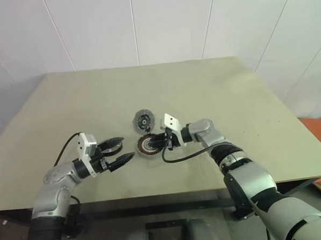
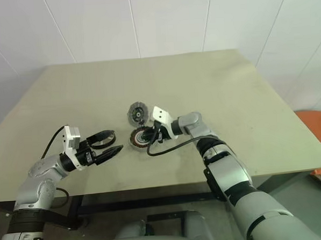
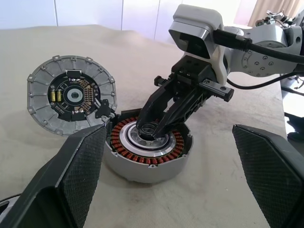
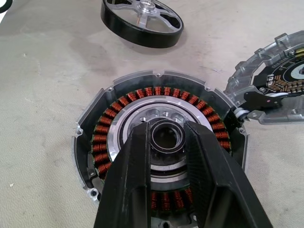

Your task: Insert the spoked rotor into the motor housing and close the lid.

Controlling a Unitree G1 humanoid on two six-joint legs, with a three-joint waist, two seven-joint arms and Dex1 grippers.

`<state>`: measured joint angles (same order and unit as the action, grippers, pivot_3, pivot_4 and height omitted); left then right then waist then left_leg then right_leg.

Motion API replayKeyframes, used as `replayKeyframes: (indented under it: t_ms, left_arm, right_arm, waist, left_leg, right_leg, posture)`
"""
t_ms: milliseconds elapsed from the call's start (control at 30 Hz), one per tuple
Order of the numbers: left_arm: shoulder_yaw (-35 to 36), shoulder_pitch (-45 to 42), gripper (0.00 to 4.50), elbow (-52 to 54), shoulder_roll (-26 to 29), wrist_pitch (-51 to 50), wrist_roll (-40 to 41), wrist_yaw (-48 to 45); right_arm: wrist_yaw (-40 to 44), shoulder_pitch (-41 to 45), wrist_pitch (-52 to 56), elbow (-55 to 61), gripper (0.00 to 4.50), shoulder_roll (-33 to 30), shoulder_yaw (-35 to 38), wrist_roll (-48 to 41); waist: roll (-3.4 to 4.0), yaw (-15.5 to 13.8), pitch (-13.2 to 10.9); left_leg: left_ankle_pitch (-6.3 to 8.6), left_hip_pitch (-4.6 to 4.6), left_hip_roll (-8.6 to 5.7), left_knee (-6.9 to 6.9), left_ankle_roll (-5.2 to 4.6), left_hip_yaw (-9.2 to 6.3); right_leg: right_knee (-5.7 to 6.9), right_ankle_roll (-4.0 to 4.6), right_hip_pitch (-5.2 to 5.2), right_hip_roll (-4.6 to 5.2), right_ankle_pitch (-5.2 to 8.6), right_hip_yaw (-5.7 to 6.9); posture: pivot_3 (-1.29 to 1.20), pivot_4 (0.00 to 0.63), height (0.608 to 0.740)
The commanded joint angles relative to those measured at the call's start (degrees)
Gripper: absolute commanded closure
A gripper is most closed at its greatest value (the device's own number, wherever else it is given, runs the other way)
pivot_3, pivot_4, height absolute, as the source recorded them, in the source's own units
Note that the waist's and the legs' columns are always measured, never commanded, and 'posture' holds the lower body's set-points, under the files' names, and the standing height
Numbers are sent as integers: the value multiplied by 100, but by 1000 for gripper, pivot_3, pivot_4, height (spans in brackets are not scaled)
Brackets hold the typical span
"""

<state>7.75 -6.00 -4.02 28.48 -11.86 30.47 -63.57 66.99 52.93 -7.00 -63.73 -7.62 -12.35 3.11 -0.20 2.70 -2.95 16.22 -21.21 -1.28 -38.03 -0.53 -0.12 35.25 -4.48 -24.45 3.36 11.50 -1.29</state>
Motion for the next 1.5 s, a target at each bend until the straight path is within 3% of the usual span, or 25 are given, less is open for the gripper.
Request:
replayKeyframes:
  t_ms: [33, 1267, 1367, 1500]
  left_arm:
    - [29, -18, 0, 99, 0, 104, 19, -10]
    - [-3, 8, 0, 1, -23, 150, -36, -46]
    - [-5, 6, 0, 3, -29, 147, -40, -44]
    - [-11, -5, 0, -19, -37, 159, -54, -43]
  right_arm:
    - [-67, 5, 52, -23, 3833, 69, 13, 42]
    - [-10, -82, 99, 39, 3833, 116, 46, 37]
    - [-26, -60, 101, 28, 2714, 90, 56, 43]
    - [-70, -60, 77, 55, 1573, 77, 49, 62]
  waist:
    - [0, 2, 0]
    - [0, 2, 5]
    - [0, 0, 5]
    - [0, -3, 5]
  left_leg:
    - [0, 0, 0, 0, 1, 0]
    - [1, 1, 0, 0, 2, -2]
    - [1, 0, 0, 0, 3, -2]
    - [1, -1, 0, 0, 2, -2]
  right_leg:
    - [0, 0, 0, 0, 0, 0]
    - [1, 0, 0, -1, 0, 0]
    - [1, 1, 0, -1, 0, 0]
    - [-2, 0, 0, -1, 0, 0]
  posture:
    - [0, 0, 740]
    - [0, 0, 740]
    - [0, 0, 740]
    - [0, 0, 740]
